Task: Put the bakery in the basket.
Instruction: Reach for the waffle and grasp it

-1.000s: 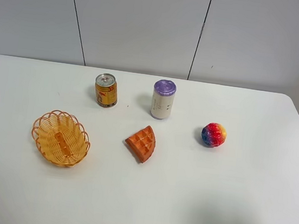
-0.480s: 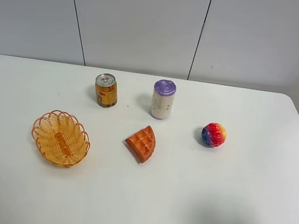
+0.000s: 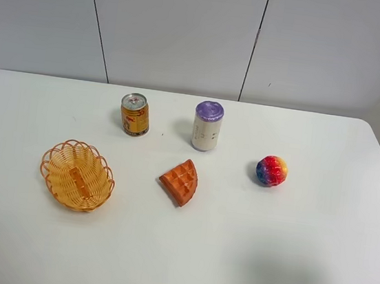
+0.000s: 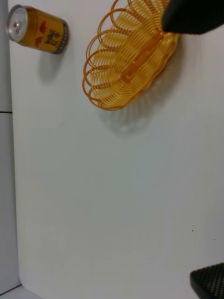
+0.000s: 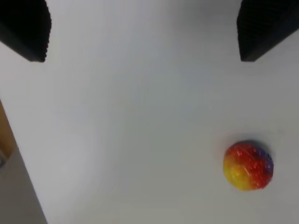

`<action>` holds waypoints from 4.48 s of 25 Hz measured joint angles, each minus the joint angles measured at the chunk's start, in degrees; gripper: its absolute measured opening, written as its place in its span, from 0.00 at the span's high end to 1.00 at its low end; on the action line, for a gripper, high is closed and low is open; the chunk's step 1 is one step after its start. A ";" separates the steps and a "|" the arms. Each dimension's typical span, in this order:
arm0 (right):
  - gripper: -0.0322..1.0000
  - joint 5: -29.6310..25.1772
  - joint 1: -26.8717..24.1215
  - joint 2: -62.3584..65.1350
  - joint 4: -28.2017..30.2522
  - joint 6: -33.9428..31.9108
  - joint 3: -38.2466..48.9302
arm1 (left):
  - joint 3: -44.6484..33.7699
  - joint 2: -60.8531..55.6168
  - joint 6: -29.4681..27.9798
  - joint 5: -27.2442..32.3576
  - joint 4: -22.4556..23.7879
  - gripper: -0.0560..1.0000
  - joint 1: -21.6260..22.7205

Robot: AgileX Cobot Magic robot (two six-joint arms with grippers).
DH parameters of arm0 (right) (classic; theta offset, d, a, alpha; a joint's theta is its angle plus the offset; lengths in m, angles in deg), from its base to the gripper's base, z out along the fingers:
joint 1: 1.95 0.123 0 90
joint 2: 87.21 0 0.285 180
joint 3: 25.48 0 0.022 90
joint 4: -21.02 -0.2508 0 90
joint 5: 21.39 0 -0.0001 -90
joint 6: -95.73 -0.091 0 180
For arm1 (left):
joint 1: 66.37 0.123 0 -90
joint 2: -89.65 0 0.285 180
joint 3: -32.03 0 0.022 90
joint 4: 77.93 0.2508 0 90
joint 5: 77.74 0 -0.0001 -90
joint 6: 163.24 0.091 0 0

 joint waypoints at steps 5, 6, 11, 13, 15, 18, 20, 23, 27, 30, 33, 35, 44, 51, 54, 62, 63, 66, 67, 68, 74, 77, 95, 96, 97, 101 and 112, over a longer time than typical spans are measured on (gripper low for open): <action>0.20 0.11 0.00 -11.32 -3.41 4.12 -0.15 | 0.00 0.00 0.00 0.00 0.00 0.00 0.00; 0.20 0.65 0.00 -13.05 -4.21 4.69 -0.64 | 0.00 0.00 0.00 0.00 0.00 0.00 0.00; 0.20 4.17 0.00 -20.91 -7.34 8.16 -6.70 | 0.00 0.00 0.00 0.00 0.00 0.00 0.00; 0.20 4.46 0.00 -25.38 -9.30 10.60 -9.41 | 0.00 0.00 0.00 0.00 0.00 0.00 0.00; 0.20 4.80 0.00 -30.14 -12.09 12.95 -12.22 | 0.00 0.00 0.00 0.00 0.00 0.00 0.00; 0.20 6.26 0.00 -37.93 -15.91 15.69 -15.61 | 0.00 0.00 0.00 0.00 0.00 0.00 0.00; 0.20 7.62 0.30 -43.01 -17.56 17.69 -17.32 | 0.00 0.00 0.00 0.00 0.00 0.00 0.00; 0.20 9.92 4.15 -49.26 -18.06 19.32 -19.84 | 0.00 0.00 0.00 0.00 0.00 0.00 0.00; 0.20 12.27 11.93 -57.52 -17.95 19.29 -23.31 | 0.00 0.00 0.00 0.00 0.00 0.00 0.00; 0.20 13.59 18.21 -64.46 -17.56 18.49 -27.03 | 0.00 0.00 0.00 0.00 0.00 0.00 0.00; 0.20 13.78 23.60 -71.87 -16.73 17.46 -32.11 | 0.00 0.00 0.00 0.00 0.00 0.00 0.00; 0.20 13.87 25.06 -74.56 -16.31 17.06 -33.67 | 0.00 0.00 0.00 0.00 0.00 0.00 0.00; 0.20 16.32 35.61 -93.57 -15.99 14.87 -45.47 | 0.00 0.00 0.00 0.00 0.00 0.00 0.00; 0.20 16.93 38.99 -99.80 -14.71 10.86 -46.47 | 0.00 0.00 0.00 0.00 0.00 0.00 0.00; 0.20 17.15 39.26 -101.72 -14.40 8.80 -47.59 | 0.00 0.00 0.00 0.00 0.00 0.00 0.00; 0.20 18.28 39.33 -106.07 -13.67 4.69 -49.32 | 0.00 0.00 0.00 0.00 0.00 0.00 0.00; 0.20 18.30 39.33 -106.66 -13.59 4.28 -49.50 | 0.00 0.00 0.00 0.00 0.00 0.00 0.00; 0.20 18.43 39.33 -107.57 -13.52 3.17 -50.00 | 0.00 0.00 0.00 0.00 0.00 0.00 0.00; 0.20 18.43 39.33 -107.96 -13.38 2.85 -50.05 | 0.00 0.00 0.00 0.00 0.00 0.00 0.00; 0.20 18.43 39.33 -108.15 -13.37 2.74 -50.11 | 0.00 0.00 0.00 0.00 0.00 0.00 0.00; 0.20 18.49 39.33 -110.49 -13.12 2.24 -50.16 | 0.00 0.00 0.00 0.00 0.00 0.00 0.00; 0.20 18.49 39.33 -110.89 -12.40 1.07 -50.16 | 0.00 0.00 0.00 0.00 0.00 0.00 0.00; 0.20 19.37 39.27 -115.15 -10.76 -1.19 -54.28 | 0.00 0.00 0.00 0.00 0.00 0.00 0.00; 0.20 19.37 39.27 -115.15 -10.76 -1.19 -54.28 | 0.00 0.00 0.00 0.00 0.00 0.00 0.00; 0.20 19.07 39.27 -115.66 -10.93 -1.19 -55.30 | 0.00 0.00 0.00 0.00 0.00 0.00 0.00; 0.20 18.52 39.27 -116.49 -10.99 -1.19 -55.66 | 0.00 0.00 0.00 0.00 0.00 0.00 0.00; 0.20 18.40 39.27 -117.98 -11.06 -1.19 -55.75 | 0.00 0.00 0.00 0.00 0.00 0.00 0.00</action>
